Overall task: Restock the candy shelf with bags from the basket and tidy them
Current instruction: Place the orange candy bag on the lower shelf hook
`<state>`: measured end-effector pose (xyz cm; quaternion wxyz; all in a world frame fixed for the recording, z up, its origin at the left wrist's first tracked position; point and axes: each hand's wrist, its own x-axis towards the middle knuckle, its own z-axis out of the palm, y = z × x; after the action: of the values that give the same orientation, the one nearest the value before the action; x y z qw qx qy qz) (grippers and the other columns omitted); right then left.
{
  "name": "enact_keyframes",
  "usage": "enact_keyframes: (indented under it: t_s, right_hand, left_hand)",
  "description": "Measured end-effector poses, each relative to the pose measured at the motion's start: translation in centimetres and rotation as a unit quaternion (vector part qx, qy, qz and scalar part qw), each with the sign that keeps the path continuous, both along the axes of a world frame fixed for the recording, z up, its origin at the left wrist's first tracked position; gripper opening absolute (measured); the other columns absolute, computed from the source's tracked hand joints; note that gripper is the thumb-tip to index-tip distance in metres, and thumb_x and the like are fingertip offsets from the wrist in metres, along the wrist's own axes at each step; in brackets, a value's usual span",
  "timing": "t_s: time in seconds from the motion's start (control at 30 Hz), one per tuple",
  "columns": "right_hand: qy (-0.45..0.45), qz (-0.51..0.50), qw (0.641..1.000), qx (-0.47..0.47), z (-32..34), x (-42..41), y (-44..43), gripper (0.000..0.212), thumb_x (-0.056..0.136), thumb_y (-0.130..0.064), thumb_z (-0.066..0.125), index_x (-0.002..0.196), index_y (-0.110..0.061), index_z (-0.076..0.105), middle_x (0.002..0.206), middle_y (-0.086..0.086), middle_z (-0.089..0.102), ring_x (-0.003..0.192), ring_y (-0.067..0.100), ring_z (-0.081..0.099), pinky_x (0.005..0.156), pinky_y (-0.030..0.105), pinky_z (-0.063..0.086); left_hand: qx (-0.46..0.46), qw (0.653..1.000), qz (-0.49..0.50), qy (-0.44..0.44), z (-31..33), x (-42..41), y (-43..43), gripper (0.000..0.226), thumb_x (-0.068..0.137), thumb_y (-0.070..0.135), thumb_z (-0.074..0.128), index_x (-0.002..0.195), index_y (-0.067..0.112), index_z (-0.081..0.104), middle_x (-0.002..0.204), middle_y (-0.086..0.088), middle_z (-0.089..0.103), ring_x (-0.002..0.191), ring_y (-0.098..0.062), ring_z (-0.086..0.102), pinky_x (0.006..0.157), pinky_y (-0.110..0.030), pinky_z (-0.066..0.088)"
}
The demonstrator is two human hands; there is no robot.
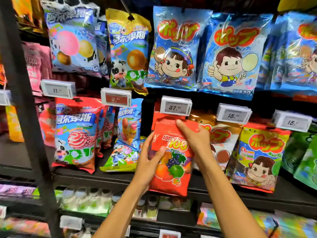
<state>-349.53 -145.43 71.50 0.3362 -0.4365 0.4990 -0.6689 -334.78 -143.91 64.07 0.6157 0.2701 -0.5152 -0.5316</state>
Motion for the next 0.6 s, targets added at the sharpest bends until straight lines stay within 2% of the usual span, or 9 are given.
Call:
enact_keyframes:
  t_s: [0.07, 0.23, 0.43, 0.6]
  right_hand:
    - [-0.006, -0.001, 1.0, 0.001, 0.5, 0.2, -0.5, 0.038, 0.065, -0.039, 0.087, 0.088, -0.012, 0.075, 0.081, 0.006, 0.077, 0.075, 0.024, 0.075, 0.066, 0.034, 0.06]
    - [-0.016, -0.02, 1.0, -0.001, 1.4, 0.7, -0.9, 0.016, 0.074, -0.029, 0.08, 0.078, -0.016, 0.072, 0.073, 0.003, 0.076, 0.062, 0.017, 0.072, 0.054, 0.027, 0.056]
    - [-0.001, -0.026, 1.0, 0.013, 1.6, 0.7, -0.9, 0.018, 0.073, -0.023, 0.083, 0.085, -0.016, 0.071, 0.083, 0.011, 0.076, 0.073, 0.026, 0.074, 0.067, 0.038, 0.061]
    - [-0.012, -0.012, 1.0, 0.015, 2.0, 0.7, -0.7, 0.021, 0.072, -0.02, 0.084, 0.087, -0.018, 0.07, 0.086, 0.011, 0.076, 0.075, 0.026, 0.074, 0.068, 0.037, 0.061]
  left_hand:
    - [0.001, 1.0, -0.003, 0.002, 0.7, 0.2, -0.5, 0.056, 0.075, 0.04, 0.074, 0.126, 0.05, 0.053, 0.134, 0.003, 0.06, 0.119, -0.02, 0.062, 0.099, -0.052, 0.05]
    - [-0.007, 1.0, -0.006, 0.0, 1.9, 0.5, -1.2, 0.051, 0.078, 0.035, 0.072, 0.122, 0.052, 0.054, 0.128, 0.006, 0.064, 0.116, -0.018, 0.064, 0.096, -0.052, 0.052]
    - [-0.01, 1.0, -0.01, 0.004, 1.9, 0.4, -1.6, 0.052, 0.078, 0.032, 0.072, 0.124, 0.048, 0.054, 0.128, 0.003, 0.064, 0.115, -0.018, 0.064, 0.098, -0.052, 0.051]
    - [-0.006, 1.0, -0.013, 0.001, 1.7, 0.4, -2.0, 0.054, 0.078, 0.034, 0.072, 0.127, 0.047, 0.053, 0.127, 0.004, 0.065, 0.114, -0.018, 0.064, 0.096, -0.052, 0.052]
